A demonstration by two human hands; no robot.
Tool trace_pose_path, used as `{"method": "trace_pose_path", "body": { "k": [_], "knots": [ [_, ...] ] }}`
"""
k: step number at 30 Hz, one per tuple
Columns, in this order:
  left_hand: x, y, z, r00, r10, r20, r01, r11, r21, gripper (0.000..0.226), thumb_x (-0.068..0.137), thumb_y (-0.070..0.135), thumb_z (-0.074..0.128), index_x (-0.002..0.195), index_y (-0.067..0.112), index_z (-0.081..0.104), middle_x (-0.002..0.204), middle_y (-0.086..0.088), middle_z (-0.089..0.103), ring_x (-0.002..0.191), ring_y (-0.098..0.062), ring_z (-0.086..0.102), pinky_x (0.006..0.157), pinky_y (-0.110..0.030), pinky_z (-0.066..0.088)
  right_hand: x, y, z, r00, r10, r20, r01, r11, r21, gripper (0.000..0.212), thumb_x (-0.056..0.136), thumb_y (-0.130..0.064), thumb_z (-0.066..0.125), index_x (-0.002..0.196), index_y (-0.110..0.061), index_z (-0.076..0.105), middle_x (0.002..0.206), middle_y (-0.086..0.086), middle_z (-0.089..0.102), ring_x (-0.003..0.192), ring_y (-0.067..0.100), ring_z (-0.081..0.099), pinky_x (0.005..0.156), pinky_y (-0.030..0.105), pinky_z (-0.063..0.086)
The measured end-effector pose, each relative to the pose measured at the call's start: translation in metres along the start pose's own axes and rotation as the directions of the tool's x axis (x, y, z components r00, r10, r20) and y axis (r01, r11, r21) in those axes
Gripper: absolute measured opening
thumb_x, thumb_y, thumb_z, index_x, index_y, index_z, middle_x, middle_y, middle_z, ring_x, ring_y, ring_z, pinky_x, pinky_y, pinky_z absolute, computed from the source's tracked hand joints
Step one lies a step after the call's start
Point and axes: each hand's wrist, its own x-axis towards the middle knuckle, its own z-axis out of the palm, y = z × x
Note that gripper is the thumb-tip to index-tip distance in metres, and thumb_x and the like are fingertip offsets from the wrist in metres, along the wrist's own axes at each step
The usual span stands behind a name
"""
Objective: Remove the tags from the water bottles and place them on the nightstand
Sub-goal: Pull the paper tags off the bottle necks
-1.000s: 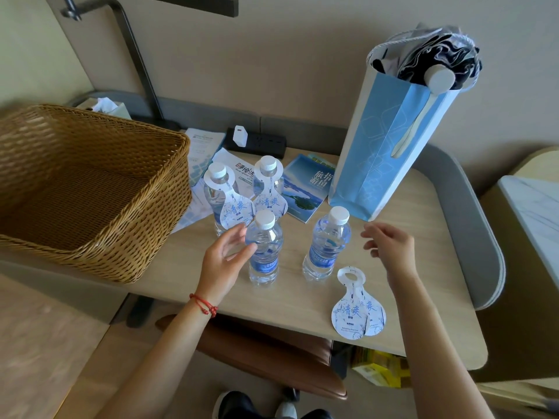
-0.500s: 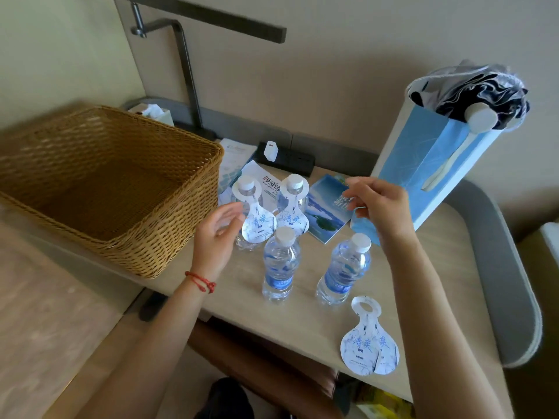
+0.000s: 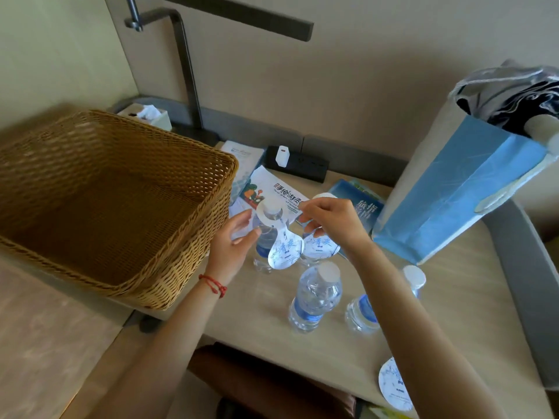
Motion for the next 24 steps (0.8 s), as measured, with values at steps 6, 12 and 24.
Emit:
{"method": "trace_pose_path", "body": {
  "k": [6, 12, 24],
  "knots": [
    [0.017, -0.014, -0.001, 0.984, 0.001, 0.180, 0.005, 0.999, -0.033, 0.044, 0.081, 0.018, 0.065, 0.121, 0.030, 0.051, 0.119, 0.015, 0.057, 0.114, -0.008, 0.054, 0.090, -0.016, 0.045, 0.011, 0.011, 0.022, 0.994, 0.112, 0.002, -0.112, 0.993, -0.027, 0.019, 0.087, -0.017, 0.061, 0.069, -0.015, 0.065, 0.063, 0.004, 0.065, 0.040, 0.006, 0.057, 0.043, 0.016, 0.048],
    [0.025, -0.020, -0.001, 0.963, -0.070, 0.259, 0.094, 0.992, -0.082, 0.054, 0.081, 0.011, 0.065, 0.131, 0.010, 0.045, 0.134, -0.010, 0.052, 0.124, -0.023, 0.047, 0.102, -0.035, 0.042, 0.017, 0.008, 0.026, 0.989, 0.147, -0.003, -0.147, 0.987, -0.058, 0.022, 0.088, -0.014, 0.059, 0.067, -0.012, 0.064, 0.060, 0.007, 0.065, 0.040, 0.012, 0.060, 0.041, 0.019, 0.048],
    [0.030, -0.024, -0.001, 0.952, -0.084, 0.293, 0.115, 0.990, -0.087, 0.056, 0.080, 0.014, 0.065, 0.132, 0.010, 0.043, 0.138, -0.010, 0.048, 0.128, -0.022, 0.043, 0.091, -0.013, 0.043, 0.022, 0.001, 0.027, 0.982, 0.173, 0.081, -0.174, 0.985, 0.007, 0.019, 0.087, -0.014, 0.061, 0.070, -0.007, 0.063, 0.044, -0.003, 0.063, 0.038, 0.008, 0.058, 0.039, 0.016, 0.047]
  ]
}}
